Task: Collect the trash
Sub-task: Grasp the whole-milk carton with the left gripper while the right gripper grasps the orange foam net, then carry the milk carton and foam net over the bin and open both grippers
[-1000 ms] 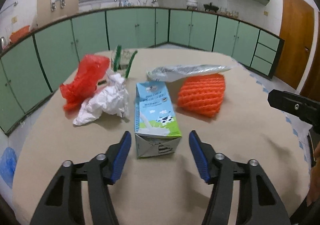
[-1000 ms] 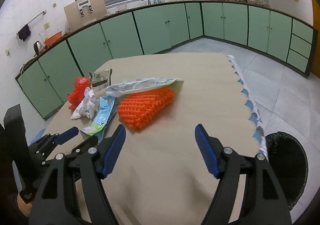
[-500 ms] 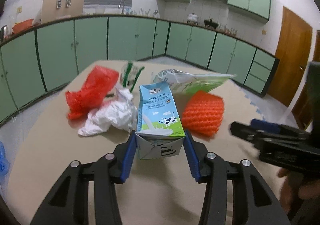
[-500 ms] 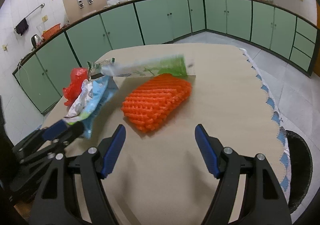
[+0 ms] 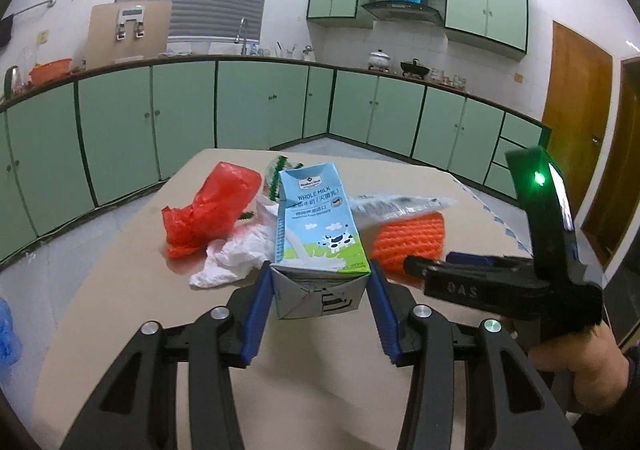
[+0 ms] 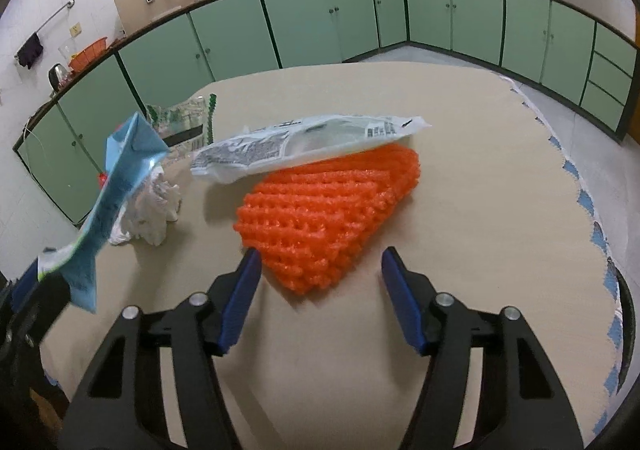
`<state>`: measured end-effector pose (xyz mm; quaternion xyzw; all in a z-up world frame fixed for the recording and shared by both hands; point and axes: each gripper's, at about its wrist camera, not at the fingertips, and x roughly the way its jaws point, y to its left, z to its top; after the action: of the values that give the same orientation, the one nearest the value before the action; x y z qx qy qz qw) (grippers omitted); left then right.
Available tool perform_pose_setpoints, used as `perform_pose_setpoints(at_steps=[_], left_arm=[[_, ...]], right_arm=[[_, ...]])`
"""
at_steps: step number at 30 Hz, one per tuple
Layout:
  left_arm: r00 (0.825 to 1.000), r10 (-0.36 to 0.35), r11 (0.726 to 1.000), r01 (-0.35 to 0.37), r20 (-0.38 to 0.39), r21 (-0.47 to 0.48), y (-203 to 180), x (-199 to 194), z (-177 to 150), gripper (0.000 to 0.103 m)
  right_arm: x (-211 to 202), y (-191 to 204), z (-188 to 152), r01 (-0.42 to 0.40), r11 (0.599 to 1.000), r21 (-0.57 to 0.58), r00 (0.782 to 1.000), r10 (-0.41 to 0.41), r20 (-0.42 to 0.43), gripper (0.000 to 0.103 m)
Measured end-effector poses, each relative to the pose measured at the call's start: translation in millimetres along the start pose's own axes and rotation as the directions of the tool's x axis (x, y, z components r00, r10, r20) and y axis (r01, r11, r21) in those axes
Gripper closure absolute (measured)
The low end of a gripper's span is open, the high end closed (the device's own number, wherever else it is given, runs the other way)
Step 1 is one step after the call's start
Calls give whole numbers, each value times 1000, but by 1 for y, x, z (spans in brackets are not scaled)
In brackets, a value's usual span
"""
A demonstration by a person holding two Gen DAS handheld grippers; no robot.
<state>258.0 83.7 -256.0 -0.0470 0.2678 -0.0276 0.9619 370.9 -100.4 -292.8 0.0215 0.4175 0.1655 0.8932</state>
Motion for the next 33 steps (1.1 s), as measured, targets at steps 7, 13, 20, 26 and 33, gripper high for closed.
perform_pose_setpoints(at_steps=[7, 13, 20, 26, 33], left_arm=[[1000, 2, 1000, -2, -18, 10, -3, 21, 5, 57], [1000, 0, 1000, 0, -13, 5, -5, 19, 4, 57], [1000, -4, 1000, 4, -15, 7, -8, 8, 5, 57], [1000, -17, 1000, 17, -12, 18, -22, -11, 3, 57], [1000, -23, 999, 24, -16, 25, -35, -28, -4, 57]], right_arm=[[1, 2, 1, -14, 1000, -14, 1000, 14, -7, 69], [-14, 4, -4, -25, 999, -34, 1000, 25, 15, 87], [-59, -2, -15, -49, 998, -36, 998, 50, 44, 90], [-105, -17, -31, -87, 996, -35, 995, 89, 43, 90], [-141, -39, -36, -91, 996, 9, 995, 90, 43, 91]])
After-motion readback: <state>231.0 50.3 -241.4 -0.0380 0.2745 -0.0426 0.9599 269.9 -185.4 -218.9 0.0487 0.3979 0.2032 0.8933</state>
